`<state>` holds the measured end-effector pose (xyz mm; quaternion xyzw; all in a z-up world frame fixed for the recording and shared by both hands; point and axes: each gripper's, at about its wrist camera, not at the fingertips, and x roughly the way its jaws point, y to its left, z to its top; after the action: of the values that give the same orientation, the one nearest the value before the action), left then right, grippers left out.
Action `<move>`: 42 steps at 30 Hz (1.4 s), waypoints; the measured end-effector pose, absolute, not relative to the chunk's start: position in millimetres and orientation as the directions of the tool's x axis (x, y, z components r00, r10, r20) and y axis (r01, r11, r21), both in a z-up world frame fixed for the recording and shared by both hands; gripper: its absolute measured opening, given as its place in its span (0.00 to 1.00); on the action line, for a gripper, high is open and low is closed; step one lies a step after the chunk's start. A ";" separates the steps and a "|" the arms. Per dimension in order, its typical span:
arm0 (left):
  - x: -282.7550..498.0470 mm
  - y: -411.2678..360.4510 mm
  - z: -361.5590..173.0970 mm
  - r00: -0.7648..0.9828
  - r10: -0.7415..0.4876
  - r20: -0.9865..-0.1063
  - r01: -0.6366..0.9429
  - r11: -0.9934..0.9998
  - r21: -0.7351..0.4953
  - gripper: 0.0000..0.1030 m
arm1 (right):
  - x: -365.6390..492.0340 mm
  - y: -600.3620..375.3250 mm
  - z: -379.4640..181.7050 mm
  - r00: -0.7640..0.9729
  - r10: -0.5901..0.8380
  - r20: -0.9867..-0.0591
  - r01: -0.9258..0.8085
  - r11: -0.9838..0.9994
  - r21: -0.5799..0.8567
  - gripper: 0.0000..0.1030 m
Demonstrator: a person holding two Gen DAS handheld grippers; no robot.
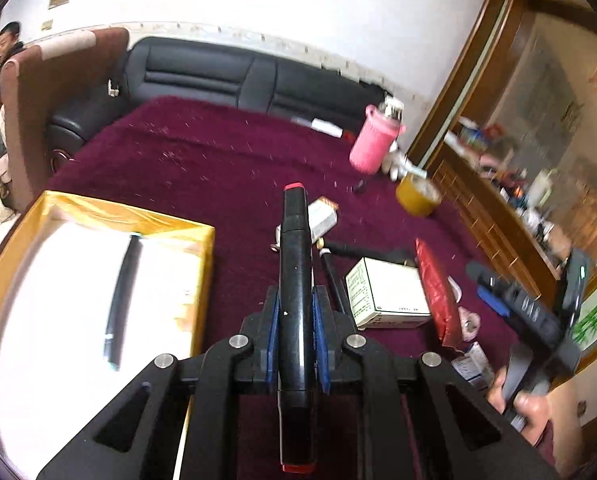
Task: Organize objects
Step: 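Grasp the red-capped black marker with the left tool while the right grasps the toothpaste box, then carry the marker with the left tool while the right carries the toothpaste box over the tray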
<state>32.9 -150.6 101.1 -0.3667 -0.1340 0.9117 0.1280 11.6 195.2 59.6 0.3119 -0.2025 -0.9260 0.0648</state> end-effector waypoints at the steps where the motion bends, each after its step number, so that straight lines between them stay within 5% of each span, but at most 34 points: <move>1: 38.4 -159.7 103.0 -0.708 0.325 -0.627 -0.128 -0.932 -0.339 0.14 | 4.9 187.5 70.1 -0.788 -0.281 -0.547 0.017 -0.899 0.437 0.87; 6: 64.8 -200.0 107.1 -0.755 0.302 -0.582 -0.104 -0.931 -0.349 0.14 | -80.8 129.4 84.7 -0.609 -0.473 -0.637 0.061 -0.828 0.557 0.94; 12: 91.0 -249.4 100.6 -0.783 0.267 -0.561 -0.081 -0.939 -0.334 0.14 | -156.0 63.2 40.2 -0.498 -0.251 -0.830 -0.032 -0.951 0.306 0.90; 22: 84.1 -303.8 69.1 -0.778 0.295 -0.555 -0.033 -0.901 -0.432 0.14 | -185.3 -7.1 -12.1 -0.435 0.020 -0.900 -0.021 -1.000 -0.013 0.64; 23: 84.5 -305.2 67.1 -0.777 0.298 -0.555 -0.031 -0.898 -0.439 0.14 | -182.5 -7.2 -10.7 -0.454 0.022 -0.891 -0.027 -1.000 -0.011 0.50; 25: 83.6 -308.8 62.8 -0.774 0.305 -0.554 -0.027 -0.891 -0.453 0.14 | -177.6 -5.9 -8.2 -0.471 0.006 -0.882 -0.024 -1.000 0.006 0.31; 34: 89.1 -315.1 65.5 -0.776 0.288 -0.561 -0.008 -0.894 -0.448 0.14 | -144.8 19.3 21.0 -0.520 -0.214 -0.827 -0.039 -0.961 0.273 0.31; 42: 67.5 -319.7 86.6 -0.760 0.253 -0.598 -0.003 -0.923 -0.385 0.14 | -84.7 -14.4 61.9 -0.462 -0.501 -0.732 0.130 -0.855 0.502 0.32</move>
<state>67.5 -319.7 86.6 -0.3390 -0.1838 0.9200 0.0696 -84.7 -14.4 61.9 0.4829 -0.1917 -0.8332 0.1893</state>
